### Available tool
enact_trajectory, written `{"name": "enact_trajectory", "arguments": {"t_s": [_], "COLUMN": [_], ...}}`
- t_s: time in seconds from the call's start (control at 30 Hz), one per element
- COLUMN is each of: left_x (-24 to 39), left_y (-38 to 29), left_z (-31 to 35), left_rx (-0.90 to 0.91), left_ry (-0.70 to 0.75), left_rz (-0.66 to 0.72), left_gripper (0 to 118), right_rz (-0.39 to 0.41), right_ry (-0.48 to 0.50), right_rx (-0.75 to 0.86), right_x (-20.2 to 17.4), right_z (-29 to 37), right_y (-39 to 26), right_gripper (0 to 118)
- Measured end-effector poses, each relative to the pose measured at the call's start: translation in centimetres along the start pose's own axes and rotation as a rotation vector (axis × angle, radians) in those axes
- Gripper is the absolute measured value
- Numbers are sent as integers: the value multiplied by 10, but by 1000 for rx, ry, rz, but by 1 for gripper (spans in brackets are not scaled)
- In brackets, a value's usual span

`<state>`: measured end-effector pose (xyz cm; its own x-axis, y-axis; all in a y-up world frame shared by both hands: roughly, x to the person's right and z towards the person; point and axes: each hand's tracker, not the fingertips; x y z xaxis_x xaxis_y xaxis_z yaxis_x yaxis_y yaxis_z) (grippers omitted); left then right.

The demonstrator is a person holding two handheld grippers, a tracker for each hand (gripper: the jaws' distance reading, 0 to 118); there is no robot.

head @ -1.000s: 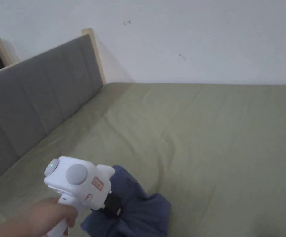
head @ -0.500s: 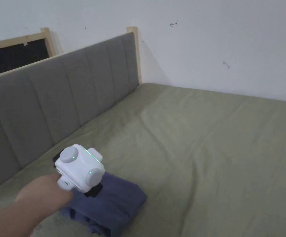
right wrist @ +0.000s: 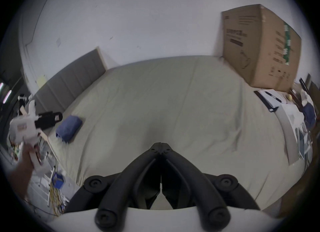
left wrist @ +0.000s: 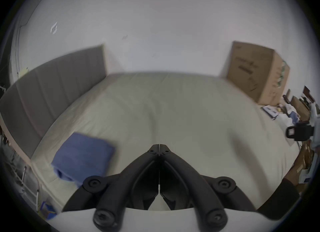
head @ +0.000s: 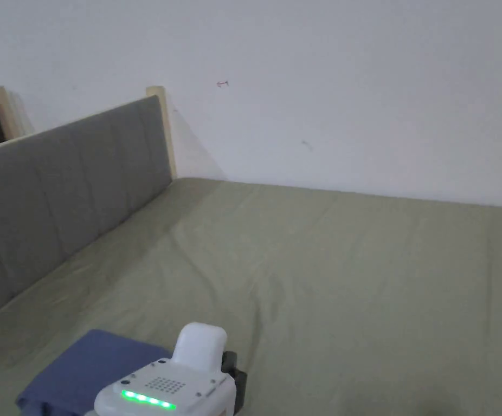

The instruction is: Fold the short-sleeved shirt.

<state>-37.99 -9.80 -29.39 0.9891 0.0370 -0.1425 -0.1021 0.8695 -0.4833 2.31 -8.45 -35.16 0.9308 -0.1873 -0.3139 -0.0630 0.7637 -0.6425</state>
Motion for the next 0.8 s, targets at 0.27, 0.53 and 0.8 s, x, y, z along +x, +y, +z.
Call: {"name": "enact_trajectory", "arguments": {"t_s": [0.27, 0.53, 0.8], "left_x": [117, 171, 172], "left_y": [52, 54, 45], "left_z": [75, 125, 137], "left_rx": [275, 548, 565], "left_ry": [-150, -9, 89], "left_rz": [151, 3, -36], "left_gripper": [0, 0, 0], "right_rz": [-38, 145, 211], "right_ry": [-44, -198, -290], "right_rx": [266, 743, 789], "right_x": [41, 31, 19], "right_z": [97, 169, 146], "right_y": [17, 14, -13], "right_gripper": [0, 0, 0]}}
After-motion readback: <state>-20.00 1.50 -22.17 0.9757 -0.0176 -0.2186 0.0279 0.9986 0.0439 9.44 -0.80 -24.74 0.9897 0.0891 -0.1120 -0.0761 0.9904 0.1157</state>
